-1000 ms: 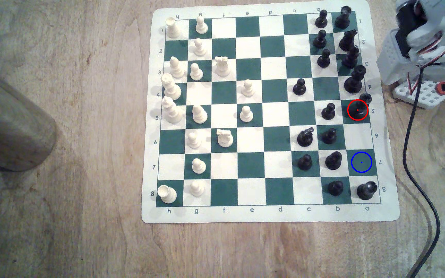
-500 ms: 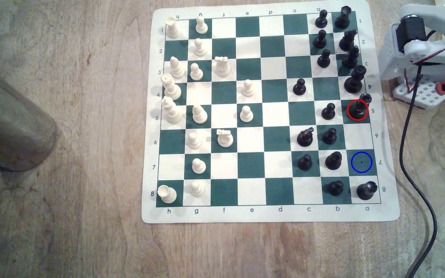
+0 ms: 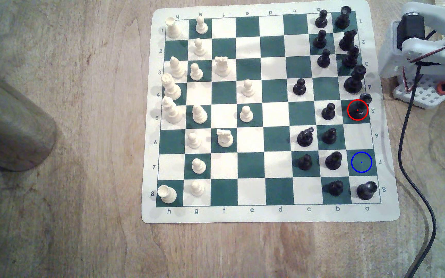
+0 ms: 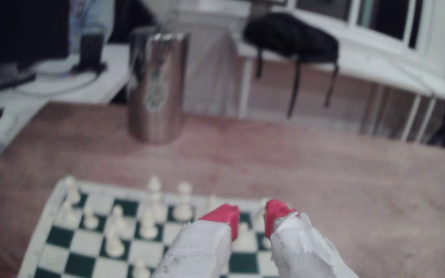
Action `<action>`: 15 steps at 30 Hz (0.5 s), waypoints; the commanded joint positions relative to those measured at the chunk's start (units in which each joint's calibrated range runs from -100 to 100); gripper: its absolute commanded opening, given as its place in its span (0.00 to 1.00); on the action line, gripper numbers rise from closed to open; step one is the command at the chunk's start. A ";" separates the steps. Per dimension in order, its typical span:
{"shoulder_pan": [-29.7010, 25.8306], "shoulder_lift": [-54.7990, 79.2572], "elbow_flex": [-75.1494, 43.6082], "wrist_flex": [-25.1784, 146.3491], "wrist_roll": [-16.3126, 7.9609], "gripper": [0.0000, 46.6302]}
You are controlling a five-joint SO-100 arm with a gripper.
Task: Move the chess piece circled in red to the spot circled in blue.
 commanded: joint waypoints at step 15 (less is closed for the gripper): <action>-32.82 14.25 4.45 20.15 -4.59 0.44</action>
